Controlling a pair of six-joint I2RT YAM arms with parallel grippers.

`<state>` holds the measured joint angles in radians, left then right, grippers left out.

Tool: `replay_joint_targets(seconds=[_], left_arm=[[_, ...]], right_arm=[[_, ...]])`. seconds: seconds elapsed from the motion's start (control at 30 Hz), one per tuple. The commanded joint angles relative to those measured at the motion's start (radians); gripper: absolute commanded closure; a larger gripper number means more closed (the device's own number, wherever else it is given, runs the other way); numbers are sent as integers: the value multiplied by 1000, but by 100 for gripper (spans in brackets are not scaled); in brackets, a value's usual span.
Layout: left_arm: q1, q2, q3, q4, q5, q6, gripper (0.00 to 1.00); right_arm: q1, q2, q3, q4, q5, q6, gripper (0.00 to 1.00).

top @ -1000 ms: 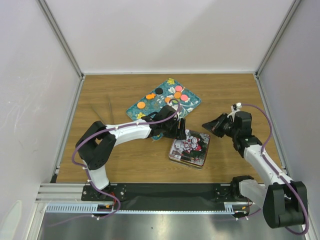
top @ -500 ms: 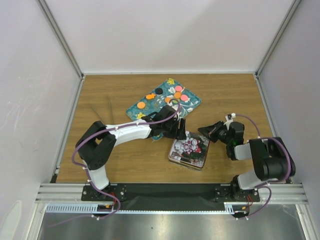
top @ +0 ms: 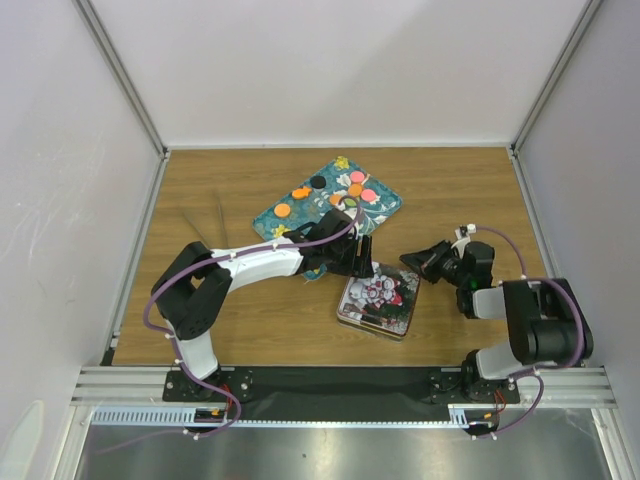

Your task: Pack the cookies

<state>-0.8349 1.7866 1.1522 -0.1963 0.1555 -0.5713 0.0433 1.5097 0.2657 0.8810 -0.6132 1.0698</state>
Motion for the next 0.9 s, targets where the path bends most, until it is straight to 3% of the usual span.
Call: replay_joint_targets(seconds=[0.0, 0.2, 0.37, 0.53, 0.67, 0.73, 0.87], left_arm=[[-3, -39, 53, 8, -17, 27, 27], [3, -62, 70, 11, -19, 27, 26], [40, -108, 72, -5, -22, 21, 27], [111, -171, 61, -15, -19, 21, 27], [145, -222, 64, -22, -5, 21, 27], [154, -228, 69, -22, -1, 21, 27], [154, -248, 61, -20, 12, 16, 27]], right_arm=[[-6, -126, 88, -296, 53, -139, 100], [-11, -323, 168, -513, 63, -176, 100], [23, -523, 69, -589, 11, -159, 100], [134, -820, -41, -729, 36, -156, 100], [317, -1004, -74, -861, 157, -127, 100], [369, -1034, -94, -867, 199, -122, 100], [449, -964, -193, -716, 227, -81, 100]])
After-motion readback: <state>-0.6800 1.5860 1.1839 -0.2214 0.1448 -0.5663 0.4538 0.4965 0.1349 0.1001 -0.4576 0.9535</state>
